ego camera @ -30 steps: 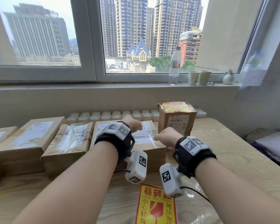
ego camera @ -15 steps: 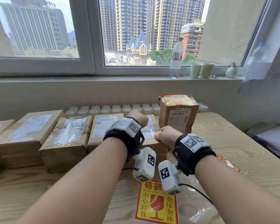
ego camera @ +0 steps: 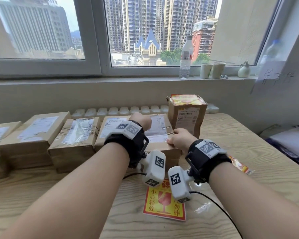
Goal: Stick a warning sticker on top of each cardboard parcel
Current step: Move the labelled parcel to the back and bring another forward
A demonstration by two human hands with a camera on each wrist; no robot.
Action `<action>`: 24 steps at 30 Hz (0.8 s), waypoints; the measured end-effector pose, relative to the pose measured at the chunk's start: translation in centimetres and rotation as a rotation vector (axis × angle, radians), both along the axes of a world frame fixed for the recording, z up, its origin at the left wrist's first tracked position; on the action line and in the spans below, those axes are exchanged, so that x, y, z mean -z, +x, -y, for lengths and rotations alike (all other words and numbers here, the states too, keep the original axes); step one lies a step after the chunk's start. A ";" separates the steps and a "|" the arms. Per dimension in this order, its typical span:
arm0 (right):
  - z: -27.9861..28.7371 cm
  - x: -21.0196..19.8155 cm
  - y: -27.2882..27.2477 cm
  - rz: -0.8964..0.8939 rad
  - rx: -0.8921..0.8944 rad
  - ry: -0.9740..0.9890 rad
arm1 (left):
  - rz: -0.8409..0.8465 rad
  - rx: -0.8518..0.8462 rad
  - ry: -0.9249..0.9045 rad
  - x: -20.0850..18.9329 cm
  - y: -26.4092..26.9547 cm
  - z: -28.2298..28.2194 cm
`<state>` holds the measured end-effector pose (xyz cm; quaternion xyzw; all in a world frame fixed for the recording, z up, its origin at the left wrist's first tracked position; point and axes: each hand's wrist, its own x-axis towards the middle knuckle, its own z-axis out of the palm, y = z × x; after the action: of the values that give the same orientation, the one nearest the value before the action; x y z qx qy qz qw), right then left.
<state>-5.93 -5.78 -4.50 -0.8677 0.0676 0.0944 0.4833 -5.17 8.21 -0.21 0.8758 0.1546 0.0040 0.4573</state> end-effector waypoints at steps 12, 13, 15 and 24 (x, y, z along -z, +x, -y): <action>1.0 -4.9 -5.5 0.090 0.006 0.209 | 0.175 0.027 -0.513 -3.5 -7.2 -3.1; 1.0 -5.3 -6.0 0.093 -0.013 0.220 | 0.177 0.049 -0.526 -3.8 -8.1 -3.3; 0.9 -5.7 -6.7 0.086 -0.047 0.204 | 0.164 0.110 -0.508 -4.0 -9.7 -3.9; 0.1 -6.5 -10.4 0.058 -0.171 0.051 | 0.062 0.288 -0.466 -3.5 -13.2 -6.4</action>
<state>-16.31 -5.92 1.95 -0.8600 -0.0232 0.1117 0.4973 -18.36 14.65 3.32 0.7592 0.0113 -0.0698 0.6470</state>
